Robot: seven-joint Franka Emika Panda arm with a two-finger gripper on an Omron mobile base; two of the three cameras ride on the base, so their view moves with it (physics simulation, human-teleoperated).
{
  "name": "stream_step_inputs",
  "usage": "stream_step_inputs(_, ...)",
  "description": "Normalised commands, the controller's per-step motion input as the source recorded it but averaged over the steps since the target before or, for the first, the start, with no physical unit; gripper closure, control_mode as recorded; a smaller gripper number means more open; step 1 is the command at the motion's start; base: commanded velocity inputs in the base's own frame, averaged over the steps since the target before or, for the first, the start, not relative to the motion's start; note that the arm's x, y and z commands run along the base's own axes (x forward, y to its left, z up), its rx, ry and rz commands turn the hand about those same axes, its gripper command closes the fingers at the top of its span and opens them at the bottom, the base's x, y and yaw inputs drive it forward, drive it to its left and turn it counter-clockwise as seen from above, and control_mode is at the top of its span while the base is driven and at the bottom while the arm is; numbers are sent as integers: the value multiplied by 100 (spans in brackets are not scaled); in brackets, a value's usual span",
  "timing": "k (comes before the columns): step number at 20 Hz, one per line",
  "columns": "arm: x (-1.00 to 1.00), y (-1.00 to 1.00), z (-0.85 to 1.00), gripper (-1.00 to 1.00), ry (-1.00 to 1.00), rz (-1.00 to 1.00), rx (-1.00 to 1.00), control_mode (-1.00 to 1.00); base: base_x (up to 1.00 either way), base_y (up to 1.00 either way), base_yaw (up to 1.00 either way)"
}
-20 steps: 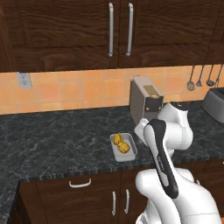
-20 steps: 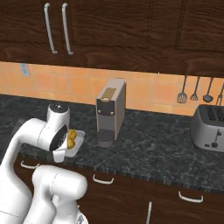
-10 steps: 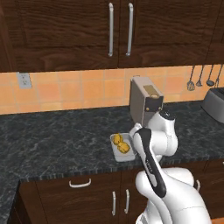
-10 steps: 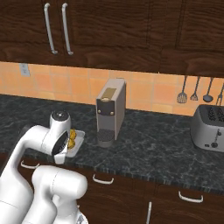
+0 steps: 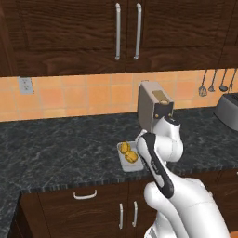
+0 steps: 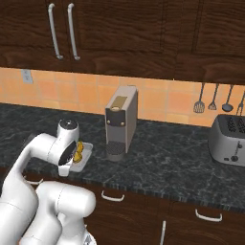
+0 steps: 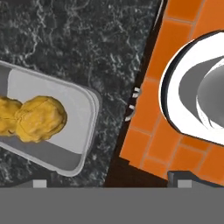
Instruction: Take the meat container that has the shrimp and place it on the second highest rack of the freezer. Then take the vegetable container that has the squashs and place it on the highest rack of the freezer.
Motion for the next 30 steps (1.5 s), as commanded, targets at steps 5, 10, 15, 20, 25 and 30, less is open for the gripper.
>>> stream_step_inputs(5,2,0,-44,-100,1,0,11,-100,0,0,0)
stream_step_inputs(10,5,0,-34,-100,0,-6,2,-100,0,0,0)
stream_step_inputs(15,-18,0,-47,-100,-1,-17,0,-100,0,0,0)
stream_step_inputs(20,-37,0,-54,-100,0,-18,2,-100,0,0,0)
stream_step_inputs(25,-37,-10,-56,-100,0,-11,5,-100,0,0,0)
stream_step_inputs(30,0,-31,-33,-100,0,9,14,-100,0,0,0)
